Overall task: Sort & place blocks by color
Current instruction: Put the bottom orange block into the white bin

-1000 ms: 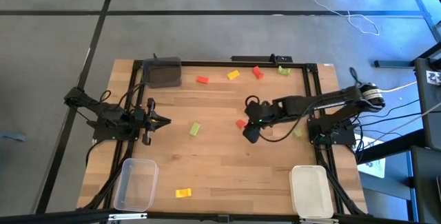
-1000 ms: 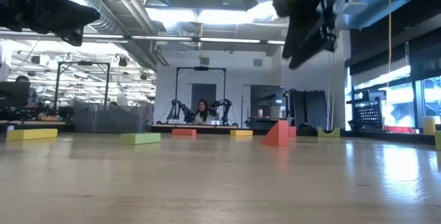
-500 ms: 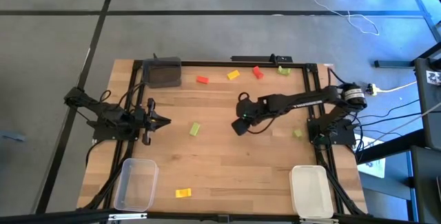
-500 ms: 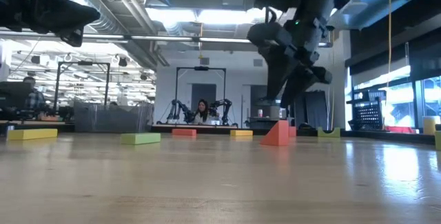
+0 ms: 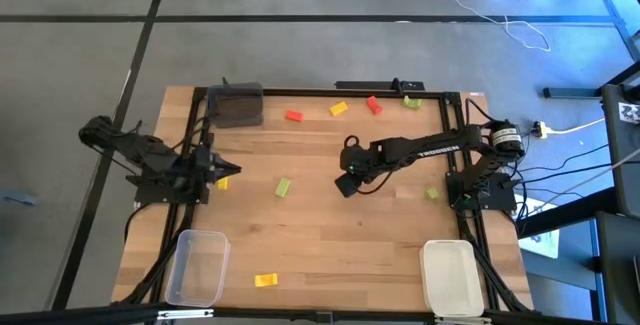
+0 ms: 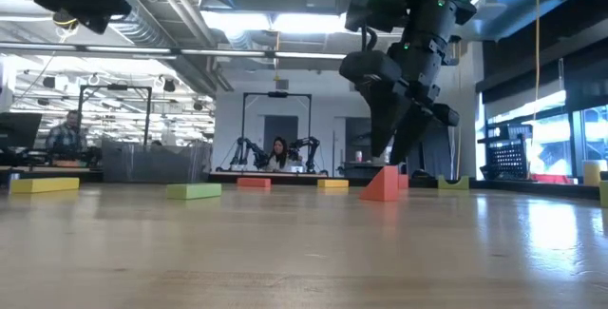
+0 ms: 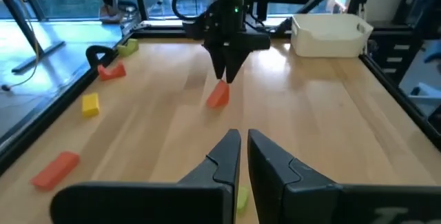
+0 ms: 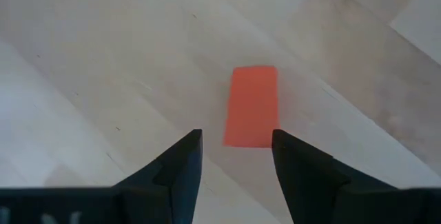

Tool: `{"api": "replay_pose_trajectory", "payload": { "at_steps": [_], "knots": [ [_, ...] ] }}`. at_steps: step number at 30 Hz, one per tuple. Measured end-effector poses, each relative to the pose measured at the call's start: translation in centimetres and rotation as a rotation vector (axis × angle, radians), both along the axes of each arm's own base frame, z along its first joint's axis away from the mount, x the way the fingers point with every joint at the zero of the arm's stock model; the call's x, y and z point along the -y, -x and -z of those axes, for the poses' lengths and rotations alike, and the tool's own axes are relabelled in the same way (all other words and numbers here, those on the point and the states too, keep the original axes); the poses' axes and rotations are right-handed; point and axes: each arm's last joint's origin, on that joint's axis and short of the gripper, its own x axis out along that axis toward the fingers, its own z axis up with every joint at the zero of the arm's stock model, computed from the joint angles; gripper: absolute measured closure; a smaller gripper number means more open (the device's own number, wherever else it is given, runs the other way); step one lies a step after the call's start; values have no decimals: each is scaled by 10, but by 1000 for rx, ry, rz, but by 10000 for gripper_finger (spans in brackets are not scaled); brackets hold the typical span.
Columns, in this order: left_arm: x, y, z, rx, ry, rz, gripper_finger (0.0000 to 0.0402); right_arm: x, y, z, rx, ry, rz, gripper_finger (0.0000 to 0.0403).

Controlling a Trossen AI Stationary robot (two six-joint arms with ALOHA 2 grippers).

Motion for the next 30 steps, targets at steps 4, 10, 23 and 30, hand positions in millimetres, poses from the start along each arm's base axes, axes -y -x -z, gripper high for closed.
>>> {"api": "replay_pose_trajectory", "payload": {
  "at_steps": [4, 10, 23, 30],
  "knots": [
    [3, -7, -7, -42, -19, 1, 379, 1, 1, 0, -8, 12, -21, 227],
    [8, -16, -4, -98, -35, 20, 379, 2, 1, 0, -11, 47, -63, 227],
    [9, -18, -4, -97, -10, 21, 379, 1, 1, 1, -17, 31, -69, 227],
    [9, -18, -4, -97, -15, 22, 379, 1, 1, 2, -20, 51, -99, 228]
  ]
}}
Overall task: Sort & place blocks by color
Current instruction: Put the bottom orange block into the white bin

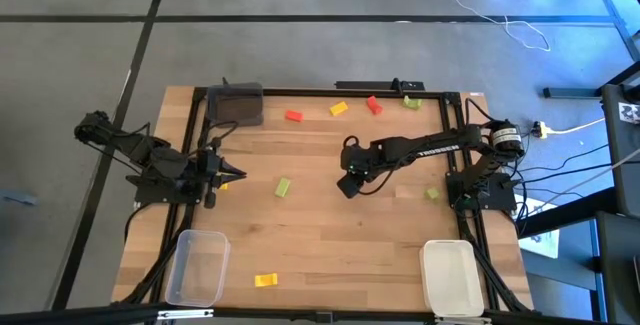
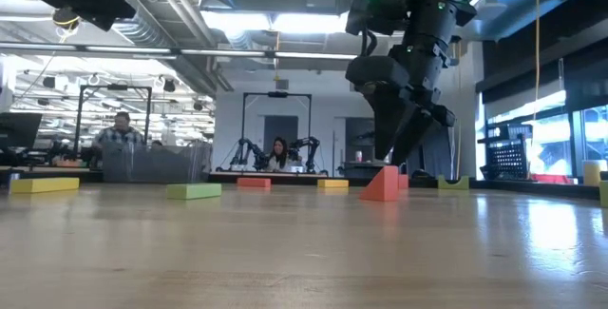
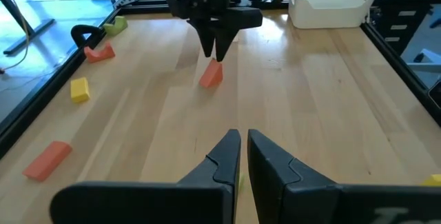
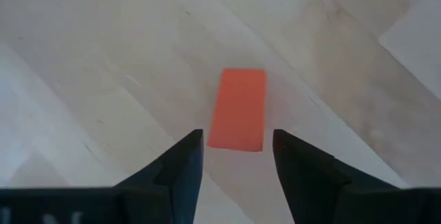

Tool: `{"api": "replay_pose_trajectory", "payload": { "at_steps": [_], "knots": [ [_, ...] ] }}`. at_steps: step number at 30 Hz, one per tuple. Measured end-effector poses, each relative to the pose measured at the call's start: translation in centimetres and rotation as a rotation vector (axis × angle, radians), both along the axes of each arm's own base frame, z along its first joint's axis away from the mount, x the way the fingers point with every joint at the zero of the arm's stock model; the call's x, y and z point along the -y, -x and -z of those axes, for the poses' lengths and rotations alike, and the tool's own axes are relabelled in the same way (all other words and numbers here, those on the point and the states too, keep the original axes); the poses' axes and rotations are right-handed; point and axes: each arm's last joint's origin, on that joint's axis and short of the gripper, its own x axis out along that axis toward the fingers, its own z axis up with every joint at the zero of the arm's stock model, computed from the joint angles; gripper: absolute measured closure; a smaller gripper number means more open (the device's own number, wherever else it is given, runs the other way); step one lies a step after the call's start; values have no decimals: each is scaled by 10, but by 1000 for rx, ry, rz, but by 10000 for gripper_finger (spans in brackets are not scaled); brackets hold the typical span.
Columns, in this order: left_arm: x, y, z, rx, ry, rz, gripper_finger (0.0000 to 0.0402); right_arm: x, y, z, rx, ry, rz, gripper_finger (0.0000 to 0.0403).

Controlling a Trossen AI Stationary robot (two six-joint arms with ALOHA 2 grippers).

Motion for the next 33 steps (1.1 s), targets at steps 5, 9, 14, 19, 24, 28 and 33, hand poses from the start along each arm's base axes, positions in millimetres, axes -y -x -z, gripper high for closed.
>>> {"api": "replay_pose_trajectory", "payload": {
  "at_steps": [5, 9, 14, 19, 24, 28, 33],
  "knots": [
    [0, 0, 0, 1, 1, 0, 379, 0, -2, 6, -6, -6, 2, 228],
    [0, 0, -1, 7, 1, 1, 379, 0, -5, 14, -24, -17, 5, 228],
    [0, 0, -1, 14, 3, -1, 379, 0, -7, 24, -47, -29, -1, 228],
    [0, 0, -1, 13, 2, -1, 379, 1, -13, 28, -20, -10, -17, 228],
    [0, 0, -1, 13, 2, -1, 379, 1, -18, 32, 11, 12, -65, 228],
    [0, 0, -1, 14, 3, -1, 379, 1, -20, 40, -4, 17, -80, 228],
    [0, 0, -1, 14, 2, -1, 379, 1, -22, 46, -22, 43, -139, 228]
  ]
}}
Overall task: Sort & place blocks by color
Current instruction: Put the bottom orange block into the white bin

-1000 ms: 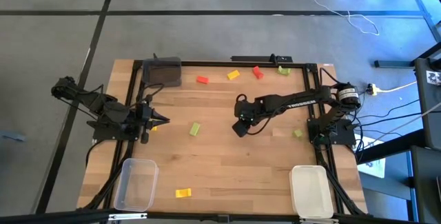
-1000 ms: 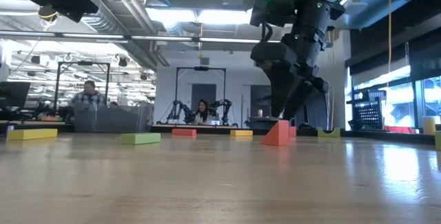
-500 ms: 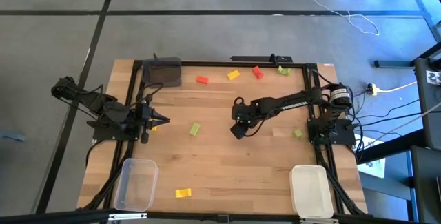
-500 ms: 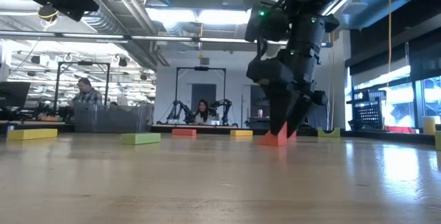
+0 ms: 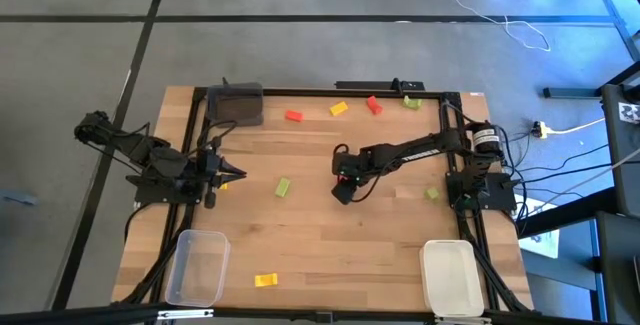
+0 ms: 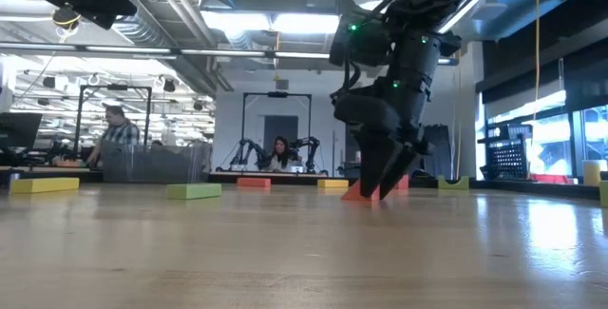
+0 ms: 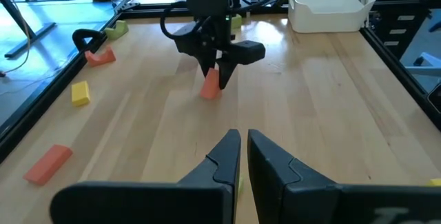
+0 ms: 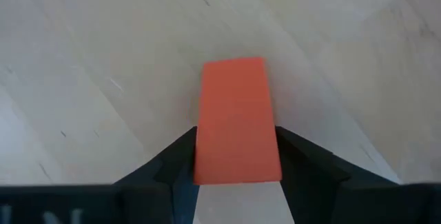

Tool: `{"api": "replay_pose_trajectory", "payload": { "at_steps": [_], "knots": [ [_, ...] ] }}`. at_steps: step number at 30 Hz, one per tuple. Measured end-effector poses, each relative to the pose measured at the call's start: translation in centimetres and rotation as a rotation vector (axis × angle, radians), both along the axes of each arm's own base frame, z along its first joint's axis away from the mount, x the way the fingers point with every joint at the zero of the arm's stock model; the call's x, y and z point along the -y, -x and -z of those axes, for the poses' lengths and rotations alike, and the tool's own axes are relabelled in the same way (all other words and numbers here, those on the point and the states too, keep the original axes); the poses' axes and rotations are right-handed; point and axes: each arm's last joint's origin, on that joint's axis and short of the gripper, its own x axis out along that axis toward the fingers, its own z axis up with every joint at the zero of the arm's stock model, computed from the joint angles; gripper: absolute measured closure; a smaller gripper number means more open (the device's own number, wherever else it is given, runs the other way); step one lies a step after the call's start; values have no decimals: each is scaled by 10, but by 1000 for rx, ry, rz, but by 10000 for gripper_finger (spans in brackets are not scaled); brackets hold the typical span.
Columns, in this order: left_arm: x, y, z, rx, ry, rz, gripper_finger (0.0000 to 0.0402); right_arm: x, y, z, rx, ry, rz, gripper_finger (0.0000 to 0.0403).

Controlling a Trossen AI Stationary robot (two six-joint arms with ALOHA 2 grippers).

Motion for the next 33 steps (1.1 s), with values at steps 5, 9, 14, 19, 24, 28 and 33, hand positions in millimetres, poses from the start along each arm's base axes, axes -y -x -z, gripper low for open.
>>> {"api": "replay_pose_trajectory", "payload": {
  "at_steps": [5, 9, 14, 19, 24, 28, 33],
  "knots": [
    [0, 0, 0, 0, 0, 0, 379, 0, 0, 1, -4, 34, -36, 228],
    [0, 0, 0, 0, 0, 0, 379, 0, -1, 1, -2, 48, -64, 230],
    [0, 0, 0, 0, 0, 0, 379, 1, -1, 1, 3, 62, -94, 253],
    [0, 0, 0, 0, 0, 0, 379, 1, -4, 1, 27, 77, -115, 272],
    [0, 0, 0, 0, 0, 0, 379, 1, -5, 0, 38, 80, -115, 272],
    [0, 0, 0, -2, -1, 0, 379, 1, -7, -3, 33, 58, -120, 272],
    [0, 0, 1, -10, 3, -2, 379, 1, -16, -19, 38, 36, -127, 272]
  ]
}}
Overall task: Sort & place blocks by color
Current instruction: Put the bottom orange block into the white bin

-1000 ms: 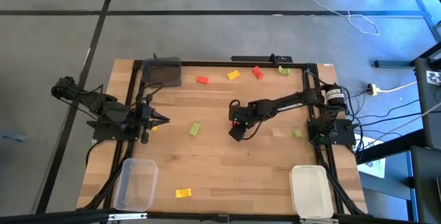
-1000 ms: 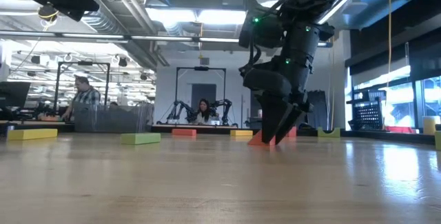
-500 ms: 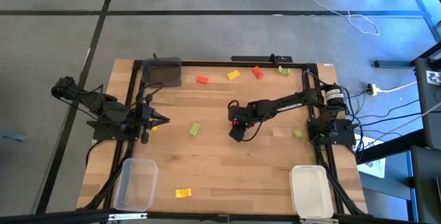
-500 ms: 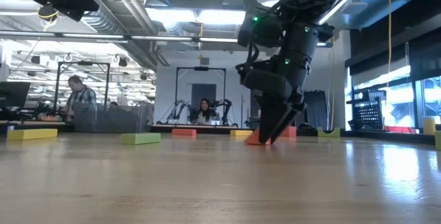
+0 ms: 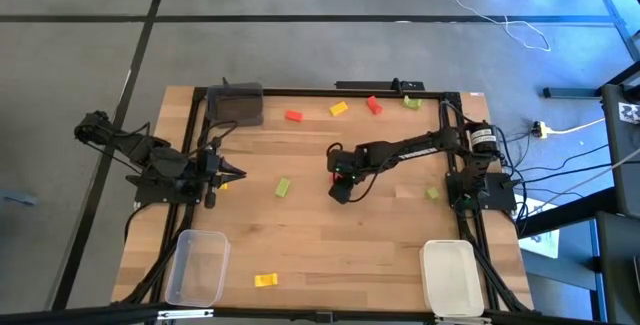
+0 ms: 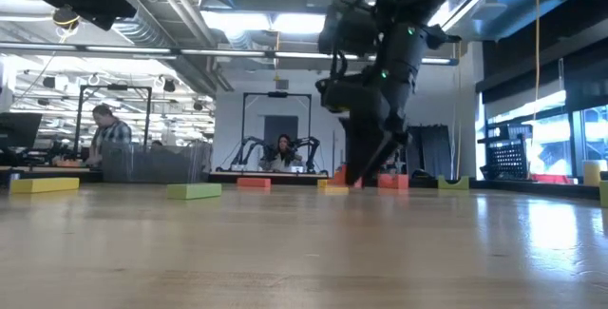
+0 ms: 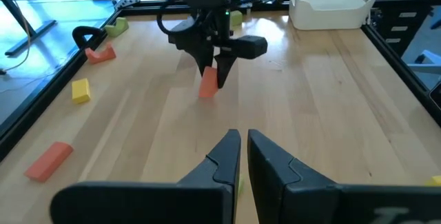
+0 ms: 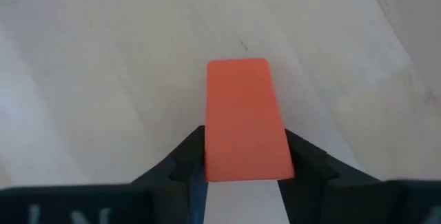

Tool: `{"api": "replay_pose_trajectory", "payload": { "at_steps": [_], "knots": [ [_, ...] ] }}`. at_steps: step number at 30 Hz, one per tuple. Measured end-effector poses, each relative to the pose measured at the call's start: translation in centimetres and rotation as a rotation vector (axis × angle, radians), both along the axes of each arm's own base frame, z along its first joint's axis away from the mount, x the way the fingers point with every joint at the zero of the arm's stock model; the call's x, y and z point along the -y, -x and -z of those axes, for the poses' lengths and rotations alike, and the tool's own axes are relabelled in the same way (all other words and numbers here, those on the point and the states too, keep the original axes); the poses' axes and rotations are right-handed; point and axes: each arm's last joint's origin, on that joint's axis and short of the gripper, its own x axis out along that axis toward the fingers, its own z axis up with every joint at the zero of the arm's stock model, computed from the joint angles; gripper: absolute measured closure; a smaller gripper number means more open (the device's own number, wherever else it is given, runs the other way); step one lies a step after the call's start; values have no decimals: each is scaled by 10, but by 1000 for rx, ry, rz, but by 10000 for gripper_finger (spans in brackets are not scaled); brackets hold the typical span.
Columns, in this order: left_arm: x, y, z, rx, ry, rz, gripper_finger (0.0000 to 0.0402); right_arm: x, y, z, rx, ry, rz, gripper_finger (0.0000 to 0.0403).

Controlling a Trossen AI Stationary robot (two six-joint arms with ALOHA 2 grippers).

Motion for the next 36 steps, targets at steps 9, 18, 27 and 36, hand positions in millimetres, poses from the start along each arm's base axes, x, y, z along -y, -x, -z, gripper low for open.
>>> {"api": "replay_pose_trajectory", "payload": {
  "at_steps": [9, 18, 27, 36],
  "knots": [
    [1, 0, 1, -17, 11, 44, 379, -7, -13, -59, -92, -81, -36, 272],
    [1, 1, 2, -32, -40, 68, 379, -40, -3, -110, -240, -81, -123, 272],
    [1, 1, 3, -39, -50, 71, 379, -81, 29, -119, -528, -200, -99, 272],
    [1, 1, 4, -45, -39, 52, 379, -130, 51, -117, -668, -332, -173, 272]
  ]
}}
